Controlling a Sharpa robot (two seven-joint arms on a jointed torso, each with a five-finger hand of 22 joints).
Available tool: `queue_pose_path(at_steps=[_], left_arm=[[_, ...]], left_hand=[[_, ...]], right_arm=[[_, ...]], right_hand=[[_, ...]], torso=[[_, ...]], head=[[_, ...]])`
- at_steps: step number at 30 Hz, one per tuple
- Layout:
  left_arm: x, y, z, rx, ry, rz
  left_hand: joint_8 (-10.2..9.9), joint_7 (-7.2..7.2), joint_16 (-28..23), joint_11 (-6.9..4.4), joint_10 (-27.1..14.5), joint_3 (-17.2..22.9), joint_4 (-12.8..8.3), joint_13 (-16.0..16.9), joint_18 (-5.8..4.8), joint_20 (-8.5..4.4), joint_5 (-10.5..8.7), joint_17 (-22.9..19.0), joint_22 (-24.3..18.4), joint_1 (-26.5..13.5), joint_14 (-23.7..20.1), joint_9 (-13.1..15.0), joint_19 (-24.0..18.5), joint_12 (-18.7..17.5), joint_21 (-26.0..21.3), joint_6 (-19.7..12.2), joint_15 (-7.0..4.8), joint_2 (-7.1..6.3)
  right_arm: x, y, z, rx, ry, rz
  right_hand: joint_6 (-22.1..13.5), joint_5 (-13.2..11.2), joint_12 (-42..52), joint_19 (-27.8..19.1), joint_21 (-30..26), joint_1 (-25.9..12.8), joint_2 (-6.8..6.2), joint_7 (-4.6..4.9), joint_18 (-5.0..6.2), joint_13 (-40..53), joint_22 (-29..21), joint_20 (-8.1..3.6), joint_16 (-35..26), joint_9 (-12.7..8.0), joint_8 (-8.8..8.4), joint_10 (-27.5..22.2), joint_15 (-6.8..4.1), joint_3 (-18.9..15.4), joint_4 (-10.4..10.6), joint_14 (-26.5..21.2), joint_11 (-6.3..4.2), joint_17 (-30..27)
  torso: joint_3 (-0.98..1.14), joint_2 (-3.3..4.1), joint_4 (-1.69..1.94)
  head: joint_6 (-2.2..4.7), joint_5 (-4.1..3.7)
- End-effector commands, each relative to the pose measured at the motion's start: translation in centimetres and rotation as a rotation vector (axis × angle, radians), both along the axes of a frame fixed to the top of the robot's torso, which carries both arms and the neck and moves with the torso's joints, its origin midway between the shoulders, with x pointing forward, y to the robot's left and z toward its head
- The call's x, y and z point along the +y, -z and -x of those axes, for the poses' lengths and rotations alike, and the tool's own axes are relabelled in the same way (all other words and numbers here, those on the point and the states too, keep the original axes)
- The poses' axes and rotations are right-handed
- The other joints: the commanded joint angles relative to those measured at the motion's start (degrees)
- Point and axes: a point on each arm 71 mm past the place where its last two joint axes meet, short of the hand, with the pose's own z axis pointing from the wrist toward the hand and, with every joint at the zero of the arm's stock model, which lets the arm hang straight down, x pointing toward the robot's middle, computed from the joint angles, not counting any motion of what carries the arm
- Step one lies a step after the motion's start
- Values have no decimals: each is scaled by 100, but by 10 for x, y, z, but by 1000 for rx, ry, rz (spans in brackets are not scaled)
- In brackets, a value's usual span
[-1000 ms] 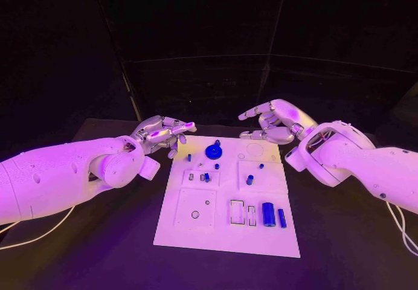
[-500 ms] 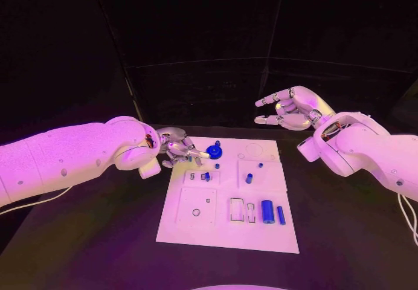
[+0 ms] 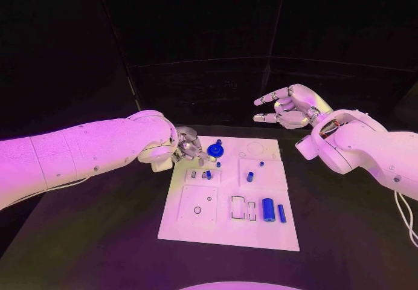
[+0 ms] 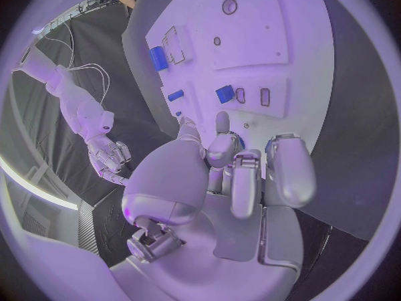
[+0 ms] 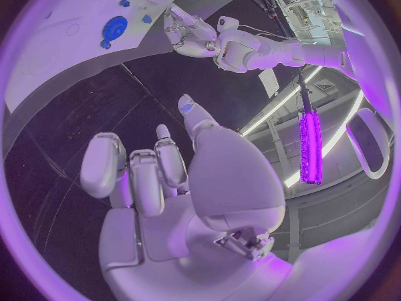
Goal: Assemble the parts on the task board
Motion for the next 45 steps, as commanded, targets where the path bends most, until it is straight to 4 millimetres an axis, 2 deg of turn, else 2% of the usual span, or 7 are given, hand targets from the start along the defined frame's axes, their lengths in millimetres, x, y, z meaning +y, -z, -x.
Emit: queue_pose_path(at_steps=[1, 10, 14, 19, 24, 40, 45], left_arm=[[1, 1, -3, -5, -3, -89], [-12, 4, -8, 4, 20, -144], [-16, 6, -9, 3, 19, -171], [-18, 8, -10, 13, 25, -198], [-20, 11, -11, 27, 35, -214], [-27, 19, -10, 62, 62, -236], [-30, 21, -9, 71, 73, -239]], left_hand=[[71, -1, 17, 6, -36, -64, -4, 2, -59, -34, -2, 1506, 10, 8, 605, 71, 73, 22, 25, -86, -32, -51], [196, 20, 17, 24, -68, -9, -103, 10, -60, -14, 4, 1506, 53, 197, 605, 224, 48, 30, 59, -245, -14, 26], [221, 25, 17, 29, -75, 4, -109, 8, -58, -8, 4, 1506, 54, 209, 605, 254, 41, 28, 61, -271, -9, 52], [244, 27, 17, 31, -81, 15, -109, 6, -58, -3, 4, 1506, 62, 209, 605, 280, 37, 28, 67, -290, -6, 79], [254, 28, 17, 33, -88, 19, -111, -1, -57, -1, 4, 1506, 60, 211, 605, 293, 33, 23, 66, -300, -5, 90], [276, 30, 17, 35, -93, 24, -106, -1, -55, 3, 4, 1506, 56, 203, 605, 318, 26, 22, 64, -319, -2, 113], [276, 30, 17, 35, -93, 24, -106, -1, -55, 3, 4, 1506, 56, 203, 605, 318, 26, 22, 64, -319, -2, 113]], right_arm=[[3, -1, 0, 12, -8, -6], [6, 0, -2, 14, -12, -7], [7, 0, -3, 12, -10, -8], [8, 0, -4, 9, -11, -10], [9, 1, -5, 9, -10, -11], [12, 2, -6, 11, -14, -11], [12, 2, -7, 11, -13, -11]], right_hand=[[12, 23, -85, -90, -55, 54, 7, 8, 1, -94, -119, -8, -63, -4, 7, -110, 11, -44, 5, 365, 5, 491], [-12, 32, -138, -132, -92, 68, 11, 11, 14, -155, -195, -11, -89, -10, -1, -165, 10, -56, 2, 351, 6, 441], [-18, 39, -145, -139, -99, 72, 16, 12, 16, -161, -206, -11, -92, -12, -2, -171, 10, -58, 2, 350, 7, 437], [-20, 46, -148, -138, -99, 77, 20, 12, 15, -165, -203, -12, -93, -12, -3, -175, 10, -58, 1, 350, 7, 437], [-21, 47, -145, -138, -100, 77, 22, 12, 15, -161, -204, -12, -94, -12, -3, -172, 10, -59, 2, 349, 7, 436], [-23, 50, -146, -139, -101, 73, 29, 13, 15, -161, -205, -12, -94, -12, -3, -172, 10, -60, 7, 350, 7, 438], [-25, 57, -151, -145, -110, 63, 46, 13, 18, -168, -220, -13, -109, -13, -2, -176, 10, -64, 20, 343, 8, 407]], torso=[[1, 6, -19], [-7, 11, -10], [-12, 12, -19], [-4, 3, -10], [-11, 7, -7], [-3, 3, -11], [-4, 5, -8]], head=[[-20, 14], [-56, 6], [-72, 8], [-95, 8], [-104, -4], [-147, 23], [-152, 3]])
